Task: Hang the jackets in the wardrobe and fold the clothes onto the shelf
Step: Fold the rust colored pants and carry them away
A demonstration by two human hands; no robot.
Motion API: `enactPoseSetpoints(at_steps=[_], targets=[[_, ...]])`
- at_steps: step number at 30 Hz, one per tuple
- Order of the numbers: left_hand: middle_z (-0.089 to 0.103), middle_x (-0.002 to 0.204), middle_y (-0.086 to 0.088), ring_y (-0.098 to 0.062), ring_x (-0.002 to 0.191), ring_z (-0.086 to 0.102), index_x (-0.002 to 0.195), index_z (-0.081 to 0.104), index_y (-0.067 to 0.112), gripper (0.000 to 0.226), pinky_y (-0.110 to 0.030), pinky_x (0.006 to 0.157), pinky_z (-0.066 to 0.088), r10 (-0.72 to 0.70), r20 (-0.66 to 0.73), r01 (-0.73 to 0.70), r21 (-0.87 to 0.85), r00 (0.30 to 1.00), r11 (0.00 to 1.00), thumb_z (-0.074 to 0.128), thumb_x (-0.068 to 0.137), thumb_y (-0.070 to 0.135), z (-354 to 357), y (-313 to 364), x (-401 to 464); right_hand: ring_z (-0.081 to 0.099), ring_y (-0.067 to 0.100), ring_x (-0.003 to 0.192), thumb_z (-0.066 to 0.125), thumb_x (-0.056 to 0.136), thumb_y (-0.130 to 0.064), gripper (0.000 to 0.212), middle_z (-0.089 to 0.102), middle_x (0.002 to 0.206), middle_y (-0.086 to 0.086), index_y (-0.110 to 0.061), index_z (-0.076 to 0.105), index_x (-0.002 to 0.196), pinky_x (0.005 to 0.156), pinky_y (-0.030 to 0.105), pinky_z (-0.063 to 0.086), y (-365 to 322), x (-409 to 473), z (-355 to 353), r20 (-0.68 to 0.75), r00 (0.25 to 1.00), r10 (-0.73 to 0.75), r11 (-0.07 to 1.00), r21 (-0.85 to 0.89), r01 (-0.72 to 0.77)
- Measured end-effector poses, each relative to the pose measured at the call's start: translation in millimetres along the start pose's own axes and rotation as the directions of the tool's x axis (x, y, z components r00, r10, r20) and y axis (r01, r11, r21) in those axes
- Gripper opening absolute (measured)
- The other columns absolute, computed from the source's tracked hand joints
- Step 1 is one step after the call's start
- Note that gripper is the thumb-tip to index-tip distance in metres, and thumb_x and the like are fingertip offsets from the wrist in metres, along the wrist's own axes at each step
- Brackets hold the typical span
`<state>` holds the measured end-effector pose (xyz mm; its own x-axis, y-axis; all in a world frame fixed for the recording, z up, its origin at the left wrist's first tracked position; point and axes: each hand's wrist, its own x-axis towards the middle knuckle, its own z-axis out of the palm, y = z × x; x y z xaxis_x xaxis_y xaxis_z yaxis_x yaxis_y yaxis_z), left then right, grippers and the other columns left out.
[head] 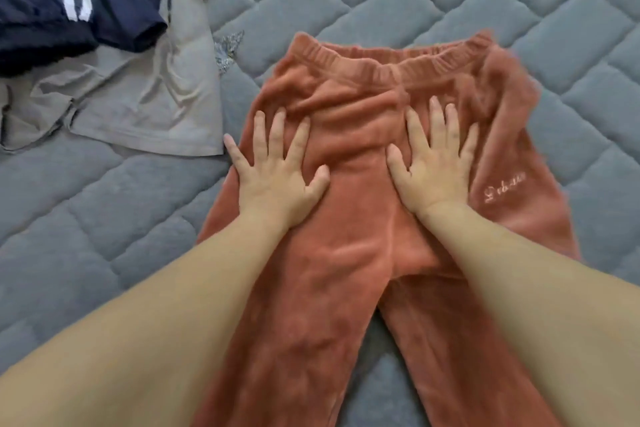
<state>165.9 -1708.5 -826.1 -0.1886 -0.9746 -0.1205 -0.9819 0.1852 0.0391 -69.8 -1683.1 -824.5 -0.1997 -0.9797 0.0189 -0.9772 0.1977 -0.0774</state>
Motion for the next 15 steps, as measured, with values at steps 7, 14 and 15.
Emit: enactPoseSetpoints(at_steps=[7, 14, 15], targets=[[0.005, 0.165, -0.010, -0.031, 0.152, -0.007, 0.158, 0.008, 0.030, 0.080, -0.066, 0.116, -0.003, -0.024, -0.063, 0.023, -0.006, 0.998, 1.000, 0.027, 0.087, 0.062, -4.8, 7.7, 28.0, 0.011, 0.029, 0.150, 0.034, 0.084, -0.055, 0.072, 0.017, 0.163, 0.010, -0.026, 0.037, 0.150, 0.117, 0.061, 0.003, -1.3, 21.6, -3.0, 0.017, 0.999, -0.031, 0.999, -0.014, 0.031], [0.012, 0.164, -0.012, -0.033, 0.152, 0.000, 0.158, 0.014, 0.027, 0.081, -0.065, 0.117, 0.000, -0.026, -0.054, 0.025, -0.016, 0.998, 1.000, 0.031, 0.086, 0.059, -4.7, 9.5, 30.8, 0.014, 0.030, 0.150, 0.037, 0.084, -0.053, 0.070, 0.019, 0.162, 0.012, -0.025, 0.040, 0.148, 0.117, 0.062, 0.003, -0.4, 25.2, -2.7, 0.014, 0.999, -0.029, 1.000, 0.000, 0.029], [0.013, 0.164, -0.012, -0.033, 0.152, 0.000, 0.158, 0.014, 0.027, 0.080, -0.065, 0.117, 0.000, -0.027, -0.057, 0.026, -0.020, 0.998, 0.999, 0.031, 0.086, 0.059, -4.5, 9.1, 30.6, 0.013, 0.029, 0.150, 0.036, 0.084, -0.054, 0.070, 0.018, 0.162, 0.011, -0.025, 0.039, 0.149, 0.117, 0.062, 0.002, -0.8, 25.1, -2.9, 0.015, 0.999, -0.032, 0.999, -0.001, 0.032]])
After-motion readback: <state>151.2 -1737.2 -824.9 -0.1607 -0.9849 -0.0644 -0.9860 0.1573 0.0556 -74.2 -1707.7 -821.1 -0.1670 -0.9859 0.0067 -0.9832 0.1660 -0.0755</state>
